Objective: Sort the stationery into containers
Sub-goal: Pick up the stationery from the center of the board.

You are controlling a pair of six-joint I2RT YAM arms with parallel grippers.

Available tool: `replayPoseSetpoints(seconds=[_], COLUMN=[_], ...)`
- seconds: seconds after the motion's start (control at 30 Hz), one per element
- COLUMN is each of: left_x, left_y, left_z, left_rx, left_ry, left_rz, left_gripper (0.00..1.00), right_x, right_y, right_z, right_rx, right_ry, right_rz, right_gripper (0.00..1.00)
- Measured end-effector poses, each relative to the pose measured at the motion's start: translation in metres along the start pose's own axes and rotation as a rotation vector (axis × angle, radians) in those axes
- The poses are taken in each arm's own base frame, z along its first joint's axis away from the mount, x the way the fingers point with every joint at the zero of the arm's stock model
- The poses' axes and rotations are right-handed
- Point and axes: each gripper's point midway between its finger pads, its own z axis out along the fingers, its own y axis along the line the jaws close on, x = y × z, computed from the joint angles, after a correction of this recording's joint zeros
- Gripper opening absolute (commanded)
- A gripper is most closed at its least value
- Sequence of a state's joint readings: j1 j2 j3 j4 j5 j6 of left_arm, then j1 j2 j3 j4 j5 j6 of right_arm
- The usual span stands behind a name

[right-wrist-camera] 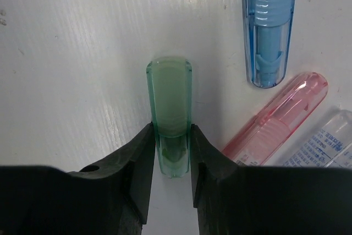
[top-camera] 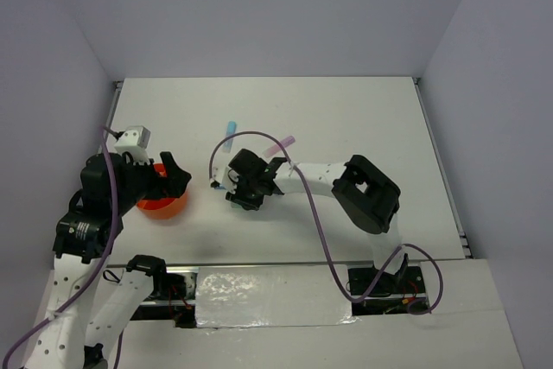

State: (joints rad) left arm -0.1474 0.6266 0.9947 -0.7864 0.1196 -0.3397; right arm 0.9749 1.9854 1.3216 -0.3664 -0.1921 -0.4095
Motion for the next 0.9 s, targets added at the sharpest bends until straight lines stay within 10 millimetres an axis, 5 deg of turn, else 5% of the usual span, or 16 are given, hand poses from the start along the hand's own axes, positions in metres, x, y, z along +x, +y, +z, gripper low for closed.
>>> replayPoseSetpoints(seconds=[0.27,0.4,0.5,0.7,0.9], left_x=[-0.003,-0.005,-0.003,0.016,0.007], left_y=[-0.002,-0.011,-0.020,-0.032,-0.045], left_z=[-0.007,-0.010,-0.007,0.012,0.017], left_rx=[0.007,0.048,0.099,0.174,0.247], left_ry=[-0.030,-0.048,-0.063,-0.042,-0.059], left_rz=[-0.012,-0.051,-0.107,-0.318,-0.439], left_gripper=[0.99,0.99,0.99,0.98,0.91], right_x=[-0.003,0.002,-0.028,-0.119,-0.148], right_y=[0.012,0.034,0.038,0.043,0.070], right_z=[-0.002,-0.027,-0.059,-0.144,-0.159], right_rx=[0.009,-0.021,-0.006,0.067,0.082], right_ry=[-0.079,-0.144,-0.284,-0.680,-0.786], right_rz=[0.038,0.103,0.147,0.221,0.237], right_gripper=[0.17,0.19,0.19,0.20,0.20])
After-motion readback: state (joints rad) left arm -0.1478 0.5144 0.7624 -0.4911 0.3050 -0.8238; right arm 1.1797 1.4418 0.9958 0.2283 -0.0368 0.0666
